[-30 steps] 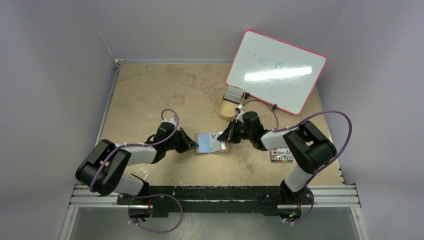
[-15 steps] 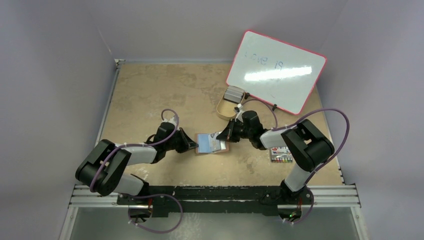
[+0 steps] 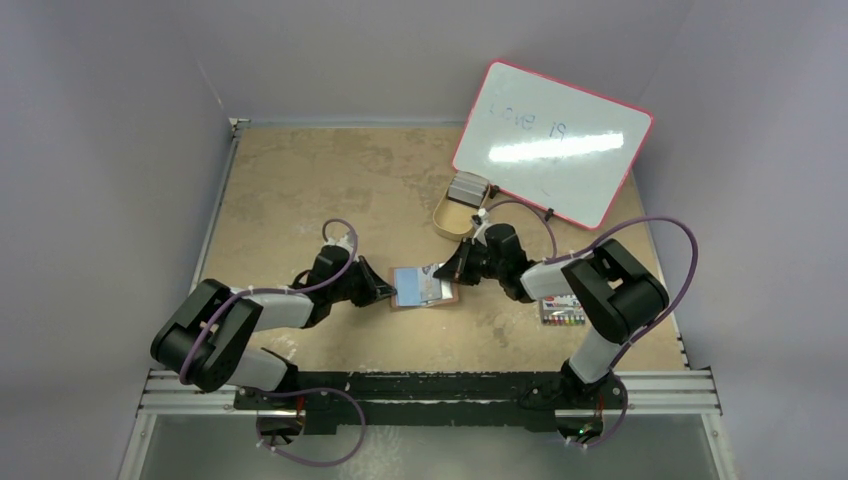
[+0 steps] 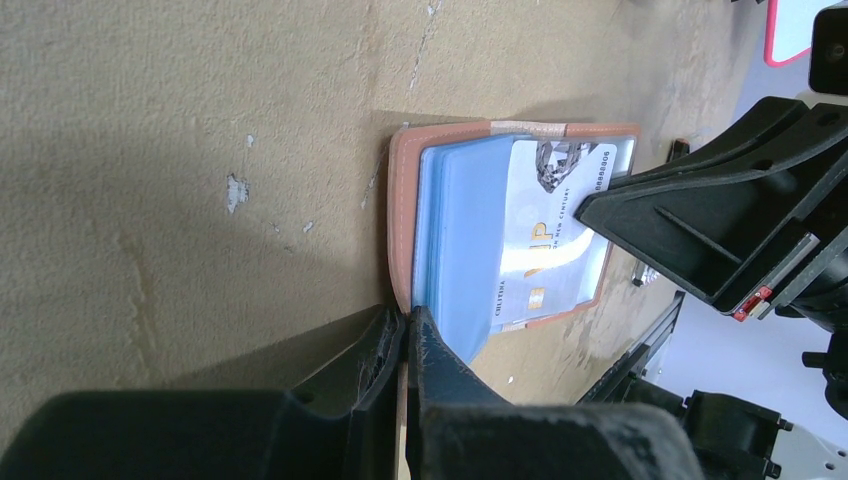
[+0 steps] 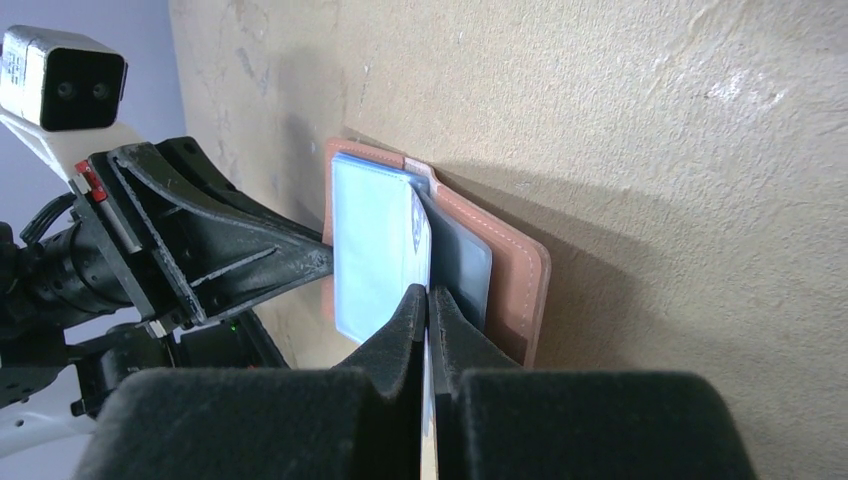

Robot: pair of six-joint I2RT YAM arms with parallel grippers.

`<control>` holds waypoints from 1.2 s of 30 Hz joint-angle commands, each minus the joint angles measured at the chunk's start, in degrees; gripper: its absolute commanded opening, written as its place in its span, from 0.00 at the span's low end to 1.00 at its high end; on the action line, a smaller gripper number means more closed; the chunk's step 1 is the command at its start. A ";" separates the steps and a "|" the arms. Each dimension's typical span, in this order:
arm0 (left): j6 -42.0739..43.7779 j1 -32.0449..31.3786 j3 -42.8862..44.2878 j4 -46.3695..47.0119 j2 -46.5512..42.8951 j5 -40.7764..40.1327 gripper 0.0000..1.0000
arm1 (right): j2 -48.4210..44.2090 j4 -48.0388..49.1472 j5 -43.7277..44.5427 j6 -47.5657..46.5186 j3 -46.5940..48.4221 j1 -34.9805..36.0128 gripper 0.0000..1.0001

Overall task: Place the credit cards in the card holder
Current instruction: Insert the credit card into the card holder.

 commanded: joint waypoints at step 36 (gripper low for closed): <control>-1.62 -2.03 -0.73 2.16 -0.47 -3.76 0.00 | -5.03 -15.55 7.68 -1.78 2.59 2.49 0.00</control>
